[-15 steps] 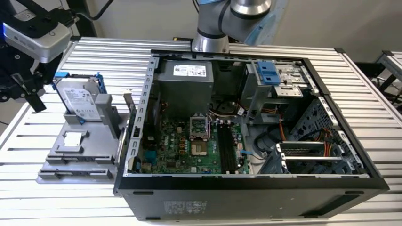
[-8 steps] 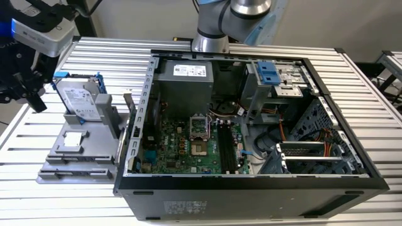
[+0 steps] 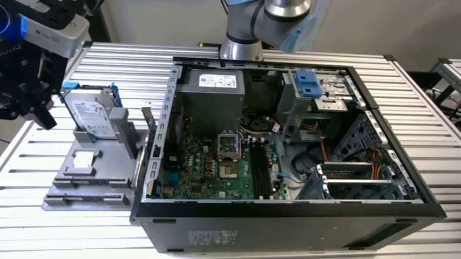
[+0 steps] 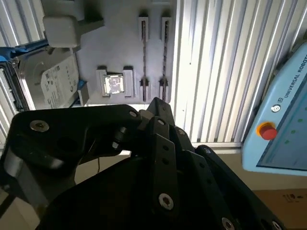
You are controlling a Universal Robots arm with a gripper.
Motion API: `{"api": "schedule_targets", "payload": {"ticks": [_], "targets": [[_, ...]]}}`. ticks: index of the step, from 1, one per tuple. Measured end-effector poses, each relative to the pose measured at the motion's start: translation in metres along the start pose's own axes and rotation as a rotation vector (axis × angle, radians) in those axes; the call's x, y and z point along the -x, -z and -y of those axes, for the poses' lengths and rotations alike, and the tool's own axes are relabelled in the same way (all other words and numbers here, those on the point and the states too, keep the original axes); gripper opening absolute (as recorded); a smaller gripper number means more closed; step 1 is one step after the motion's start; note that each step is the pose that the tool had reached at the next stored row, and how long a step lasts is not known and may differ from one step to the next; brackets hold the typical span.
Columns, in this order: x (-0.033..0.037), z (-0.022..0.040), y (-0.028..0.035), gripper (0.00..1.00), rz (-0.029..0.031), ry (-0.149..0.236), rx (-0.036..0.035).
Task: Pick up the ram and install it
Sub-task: 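Pick up the ram and move it above insertion slot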
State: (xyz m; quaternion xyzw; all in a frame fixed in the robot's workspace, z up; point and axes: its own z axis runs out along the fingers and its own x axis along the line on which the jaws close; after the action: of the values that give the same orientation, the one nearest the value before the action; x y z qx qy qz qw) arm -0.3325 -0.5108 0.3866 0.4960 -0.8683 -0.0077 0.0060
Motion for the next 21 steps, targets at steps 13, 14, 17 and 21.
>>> {"api": "schedule_targets", "payload": {"ticks": [13, 14, 17, 21], "targets": [[0.0, 0.0, -0.0004, 0.0, 0.0025, 0.229, -0.0115], [0.0, 0.0, -0.0005, 0.0, 0.0026, 0.246, -0.012], [0.0, 0.0, -0.0006, 0.0, 0.0022, 0.302, -0.0132], [0.0, 0.0, -0.001, 0.0, 0.0016, 0.373, -0.0137]]}}
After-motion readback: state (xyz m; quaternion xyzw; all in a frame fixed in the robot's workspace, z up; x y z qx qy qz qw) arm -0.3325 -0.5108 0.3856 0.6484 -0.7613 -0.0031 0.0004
